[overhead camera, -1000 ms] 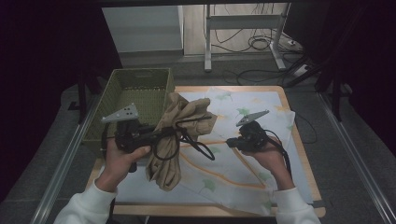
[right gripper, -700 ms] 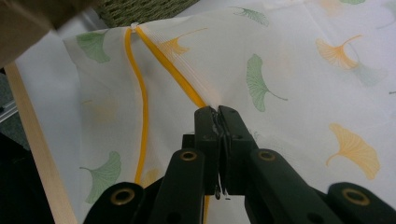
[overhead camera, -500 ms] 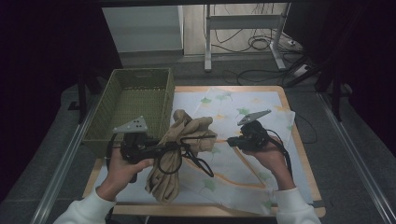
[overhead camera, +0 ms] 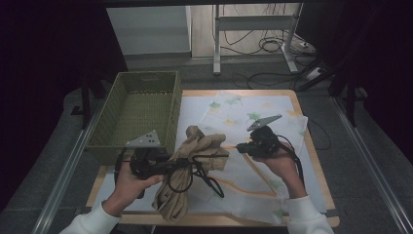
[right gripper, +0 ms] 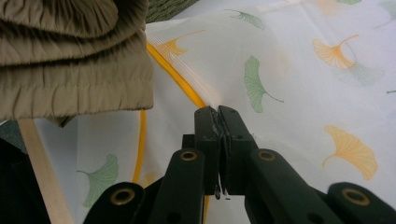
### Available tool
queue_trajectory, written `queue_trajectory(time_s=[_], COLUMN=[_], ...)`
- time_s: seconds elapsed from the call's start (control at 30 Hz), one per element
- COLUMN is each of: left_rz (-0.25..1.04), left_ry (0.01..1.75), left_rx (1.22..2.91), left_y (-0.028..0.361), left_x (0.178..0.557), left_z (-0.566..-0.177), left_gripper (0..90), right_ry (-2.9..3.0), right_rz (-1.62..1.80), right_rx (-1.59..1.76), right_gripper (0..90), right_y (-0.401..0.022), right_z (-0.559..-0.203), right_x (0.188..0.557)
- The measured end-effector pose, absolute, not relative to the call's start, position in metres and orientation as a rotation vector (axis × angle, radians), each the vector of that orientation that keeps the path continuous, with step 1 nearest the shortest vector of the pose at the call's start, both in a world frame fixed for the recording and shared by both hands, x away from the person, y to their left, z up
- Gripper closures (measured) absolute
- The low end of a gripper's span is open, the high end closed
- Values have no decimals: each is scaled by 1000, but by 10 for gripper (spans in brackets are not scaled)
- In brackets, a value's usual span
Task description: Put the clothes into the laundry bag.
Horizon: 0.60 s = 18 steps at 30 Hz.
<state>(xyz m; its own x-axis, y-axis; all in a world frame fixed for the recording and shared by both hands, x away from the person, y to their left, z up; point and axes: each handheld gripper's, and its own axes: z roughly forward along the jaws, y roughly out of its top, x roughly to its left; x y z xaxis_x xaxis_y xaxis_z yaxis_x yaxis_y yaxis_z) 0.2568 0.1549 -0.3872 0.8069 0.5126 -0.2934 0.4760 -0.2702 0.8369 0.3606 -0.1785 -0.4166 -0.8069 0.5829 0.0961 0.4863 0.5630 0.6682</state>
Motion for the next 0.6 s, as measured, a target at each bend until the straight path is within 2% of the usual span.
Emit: queue_trajectory(time_s=[0.6], left_rz=[4], left_ry=[727], left_rx=[1988], left_y=[137], left_x=[252], left_z=[-408], left_gripper=[806], right_ry=[2651], right_rz=[1089], right_rx=[925], right_gripper=[856], right_y=[-181], right_z=[-417], right_x=[362])
